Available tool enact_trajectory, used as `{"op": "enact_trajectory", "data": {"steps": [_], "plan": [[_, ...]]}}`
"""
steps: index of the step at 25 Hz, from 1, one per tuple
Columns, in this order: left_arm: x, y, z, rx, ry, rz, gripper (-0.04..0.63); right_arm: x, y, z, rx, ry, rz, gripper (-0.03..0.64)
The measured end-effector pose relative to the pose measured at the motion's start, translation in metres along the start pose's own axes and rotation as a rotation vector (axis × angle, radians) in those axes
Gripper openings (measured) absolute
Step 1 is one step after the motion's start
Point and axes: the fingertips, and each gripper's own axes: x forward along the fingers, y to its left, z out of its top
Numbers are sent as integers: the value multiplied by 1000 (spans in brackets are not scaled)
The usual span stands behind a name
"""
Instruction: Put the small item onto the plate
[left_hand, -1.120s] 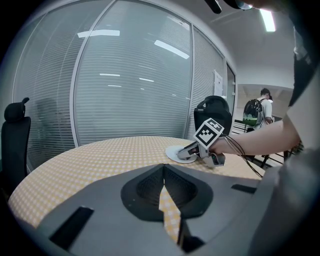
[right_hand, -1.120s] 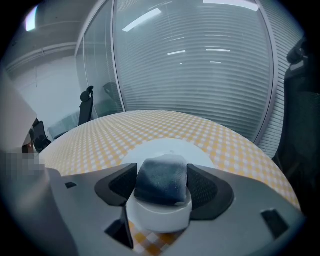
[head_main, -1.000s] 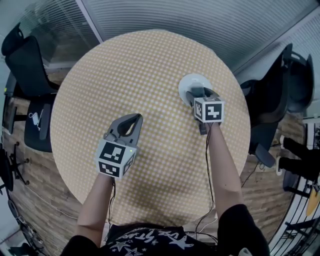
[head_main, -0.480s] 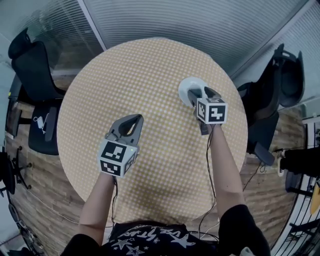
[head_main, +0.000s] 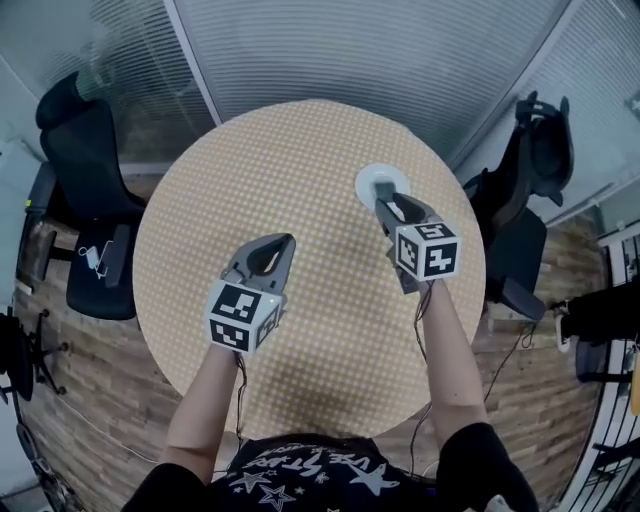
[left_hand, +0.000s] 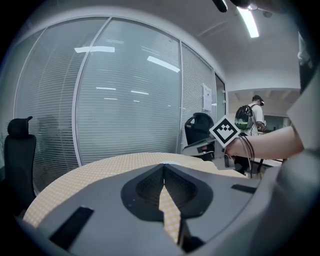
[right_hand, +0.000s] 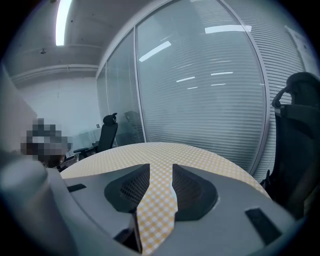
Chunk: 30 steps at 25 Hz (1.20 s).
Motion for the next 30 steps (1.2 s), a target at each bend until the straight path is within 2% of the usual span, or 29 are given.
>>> {"op": "enact_trajectory", "data": {"steps": [6,9,17,26,30], "plan": [[-43,-15,8,2,-54,-20,8,-54,45,-2,-21,-32,0,66],[-69,-26,5,-13,-74,-32,8,-81,70,-6,-56,-30,1,49],[-148,-41,2,-14,-132,-56,8,-143,135,-9,-41,-87,-20,38],[-248,-54,-9,14,-197,-130,8,-212,244,-16,-20,-172,-47,38],[-283,-67,-20,25,-205,-176,8,-250,281,-32,46,-214,-57,38]]}}
